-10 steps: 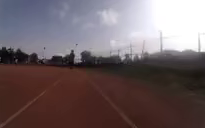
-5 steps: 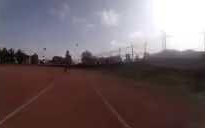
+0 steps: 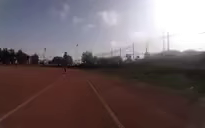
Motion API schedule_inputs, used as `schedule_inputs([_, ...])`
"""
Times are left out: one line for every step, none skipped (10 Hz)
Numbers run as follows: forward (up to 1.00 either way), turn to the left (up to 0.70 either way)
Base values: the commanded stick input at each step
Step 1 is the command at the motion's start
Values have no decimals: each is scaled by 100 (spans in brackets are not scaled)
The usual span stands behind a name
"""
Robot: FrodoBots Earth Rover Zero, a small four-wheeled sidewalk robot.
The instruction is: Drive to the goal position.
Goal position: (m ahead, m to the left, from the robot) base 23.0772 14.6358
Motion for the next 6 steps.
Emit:
schedule_inputs([50,0])
schedule_inputs([50,0])
schedule_inputs([50,0])
schedule_inputs([50,0])
schedule_inputs([50,0])
schedule_inputs([50,0])
